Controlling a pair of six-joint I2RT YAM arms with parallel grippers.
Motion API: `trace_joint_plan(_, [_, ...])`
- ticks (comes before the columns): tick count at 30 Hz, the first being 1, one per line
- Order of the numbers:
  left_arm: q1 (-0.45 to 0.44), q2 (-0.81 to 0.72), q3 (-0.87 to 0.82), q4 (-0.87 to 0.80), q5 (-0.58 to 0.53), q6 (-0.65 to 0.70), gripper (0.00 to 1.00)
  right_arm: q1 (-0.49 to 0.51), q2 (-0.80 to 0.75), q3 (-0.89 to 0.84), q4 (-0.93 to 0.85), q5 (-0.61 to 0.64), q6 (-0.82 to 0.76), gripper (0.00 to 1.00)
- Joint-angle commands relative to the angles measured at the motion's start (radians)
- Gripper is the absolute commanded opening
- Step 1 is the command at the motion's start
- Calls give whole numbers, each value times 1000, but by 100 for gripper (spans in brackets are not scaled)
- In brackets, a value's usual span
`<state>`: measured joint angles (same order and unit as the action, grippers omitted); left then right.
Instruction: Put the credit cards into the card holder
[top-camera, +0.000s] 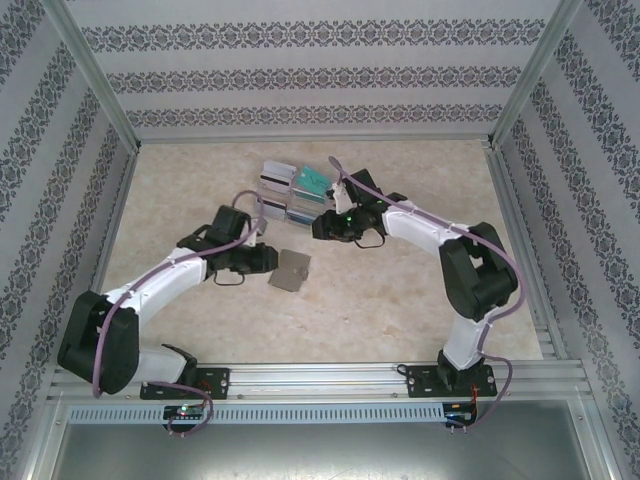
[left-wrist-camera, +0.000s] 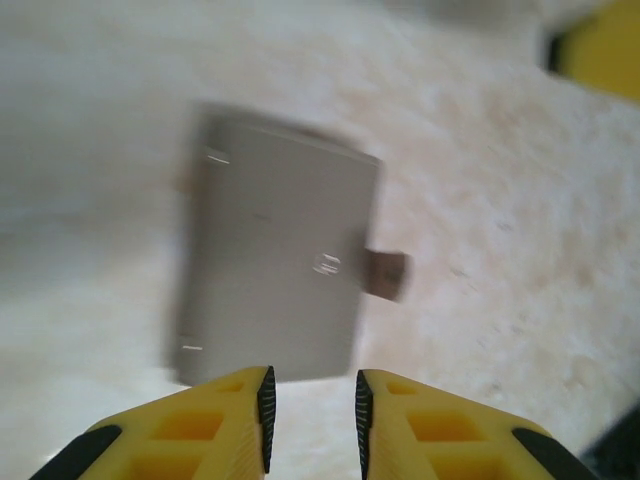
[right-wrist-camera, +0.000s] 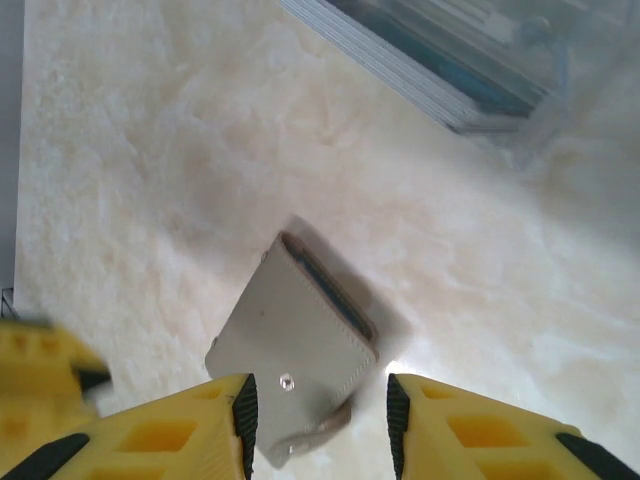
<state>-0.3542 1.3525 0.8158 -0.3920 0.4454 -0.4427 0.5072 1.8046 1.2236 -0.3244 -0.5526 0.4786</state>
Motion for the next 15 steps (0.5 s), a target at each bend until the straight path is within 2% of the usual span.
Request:
trace_joint_plan(1, [31, 77, 43, -99, -33, 115, 30, 41, -20, -99, -7, -38, 8, 42])
trace_joint_plan(5, [30, 228, 42, -23, 69, 116, 28, 97, -25, -176, 42, -44, 58, 42])
trace_joint_plan(7, [28, 268, 20, 9, 86, 114, 26, 109, -17, -211, 103, -62, 96, 42])
trace_joint_plan(11, [16, 238, -42, 78, 100, 68, 23, 120, 10, -215, 146, -74, 123, 42])
trace_joint_plan(15, [-68, 242, -85, 168, 108, -17, 22, 135, 52, -199, 199, -111, 156, 42])
